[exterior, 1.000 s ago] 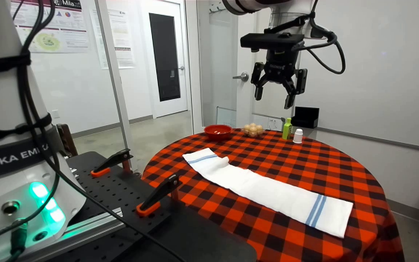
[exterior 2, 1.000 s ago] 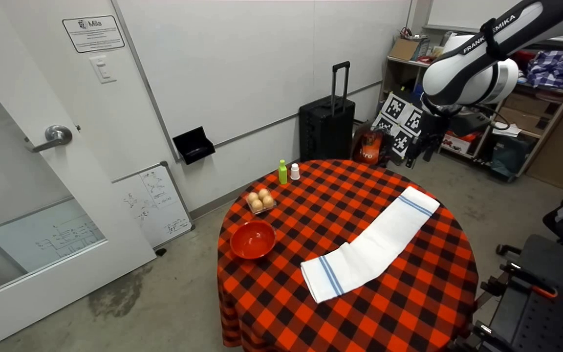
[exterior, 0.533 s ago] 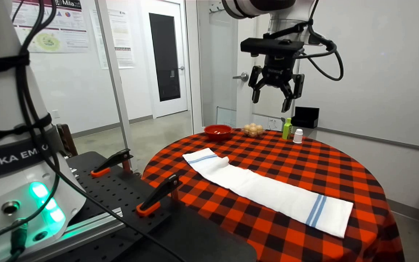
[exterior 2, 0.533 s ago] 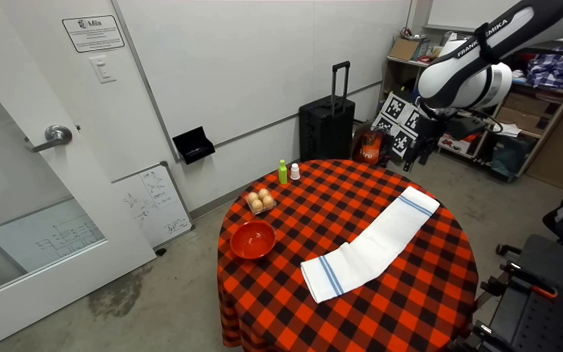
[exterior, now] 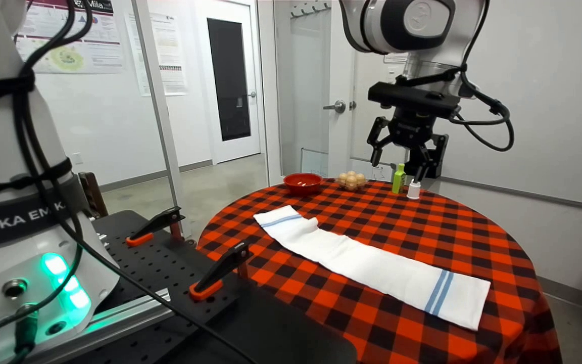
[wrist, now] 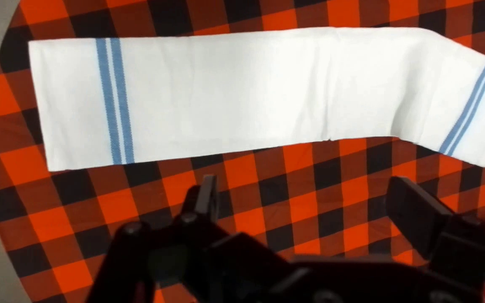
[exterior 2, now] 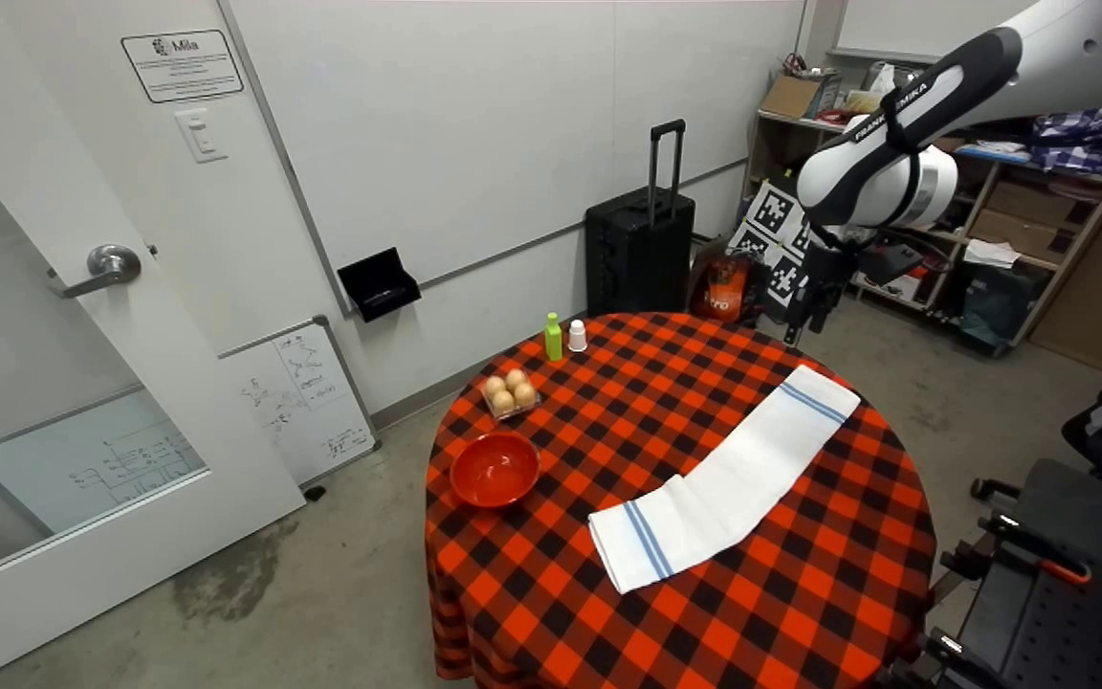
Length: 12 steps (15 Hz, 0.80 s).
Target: Fold the white towel two times over
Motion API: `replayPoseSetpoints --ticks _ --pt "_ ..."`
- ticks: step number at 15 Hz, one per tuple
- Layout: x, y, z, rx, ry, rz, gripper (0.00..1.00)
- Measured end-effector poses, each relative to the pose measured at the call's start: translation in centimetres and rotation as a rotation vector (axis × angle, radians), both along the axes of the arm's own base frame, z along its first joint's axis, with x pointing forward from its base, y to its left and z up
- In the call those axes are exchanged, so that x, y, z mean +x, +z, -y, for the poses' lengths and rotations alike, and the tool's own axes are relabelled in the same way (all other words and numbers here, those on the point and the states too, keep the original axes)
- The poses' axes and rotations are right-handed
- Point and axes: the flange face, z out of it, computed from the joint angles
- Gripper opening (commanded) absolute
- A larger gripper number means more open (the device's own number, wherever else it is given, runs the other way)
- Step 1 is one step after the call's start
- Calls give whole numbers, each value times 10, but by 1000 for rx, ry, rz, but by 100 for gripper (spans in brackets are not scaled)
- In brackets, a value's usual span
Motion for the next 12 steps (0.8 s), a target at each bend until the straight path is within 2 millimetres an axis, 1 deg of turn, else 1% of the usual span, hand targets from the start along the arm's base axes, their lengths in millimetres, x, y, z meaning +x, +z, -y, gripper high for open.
replayPoseSetpoints --ticks 3,5,8,12 --pt "5 -20 36 -12 -29 -6 100" --pt "6 -35 54 -25 -37 -18 100" --pt "7 -59 74 -32 -48 -34 100" --pt "16 -90 94 -33 -62 -40 100"
